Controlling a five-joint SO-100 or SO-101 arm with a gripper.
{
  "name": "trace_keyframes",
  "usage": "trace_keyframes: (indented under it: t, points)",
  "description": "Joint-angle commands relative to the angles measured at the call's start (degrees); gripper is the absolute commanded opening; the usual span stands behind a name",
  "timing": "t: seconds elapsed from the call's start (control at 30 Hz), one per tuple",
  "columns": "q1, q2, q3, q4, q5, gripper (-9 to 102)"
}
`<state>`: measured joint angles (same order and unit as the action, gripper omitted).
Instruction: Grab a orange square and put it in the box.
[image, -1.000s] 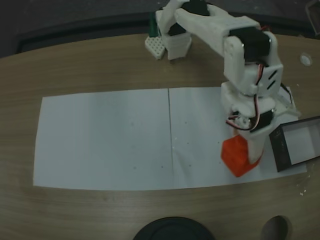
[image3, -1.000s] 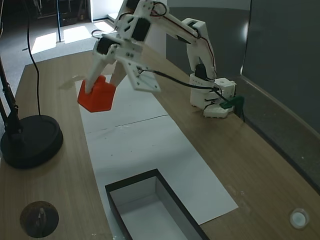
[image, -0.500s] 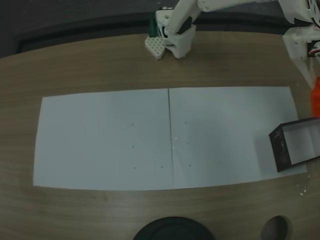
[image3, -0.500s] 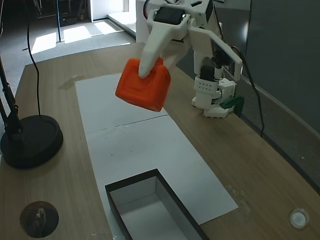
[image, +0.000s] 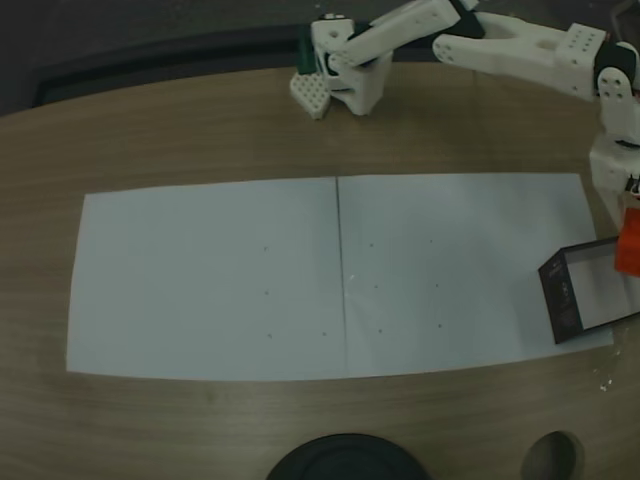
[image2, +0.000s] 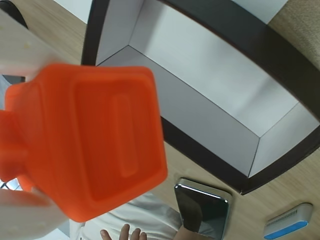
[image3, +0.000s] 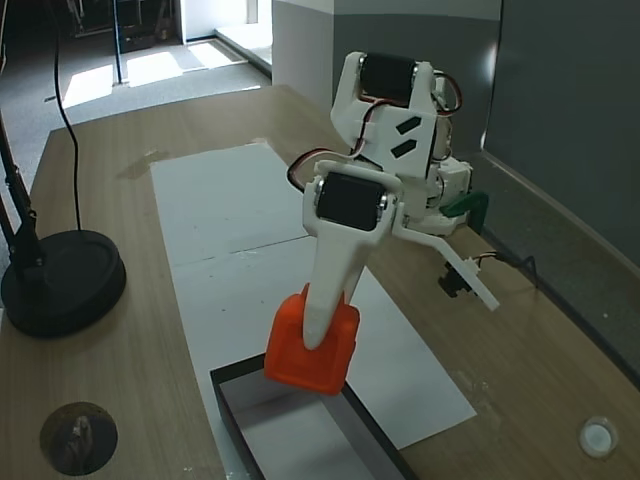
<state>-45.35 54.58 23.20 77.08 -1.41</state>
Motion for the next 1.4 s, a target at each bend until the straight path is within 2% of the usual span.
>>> trace_keyframes:
  t: [0.0,0.3,0.47,0.53,0.8,0.87,1.0,1.03,1.2,1.37]
  points:
    - [-0.3,1.0,-3.3,-1.1,0.4,6]
    - [-0.4,1.1,-3.3,-1.1,3.1,7]
    - [0.1,1.1,-3.3,0.3,6.3,27]
    - [0.1,1.1,-3.3,0.4,6.7,32]
    - [0.2,1.2,-3.3,0.5,6.7,31]
    - [0.6,1.7,-4.1,1.8,6.5,28]
    - [5.9,4.2,-8.6,8.5,0.7,1]
    - [8.2,5.4,-10.0,10.4,-1.0,-1]
    - [19.4,14.7,-18.2,22.6,4.2,0]
    - [26.6,34.4,-15.4,22.6,6.7,0]
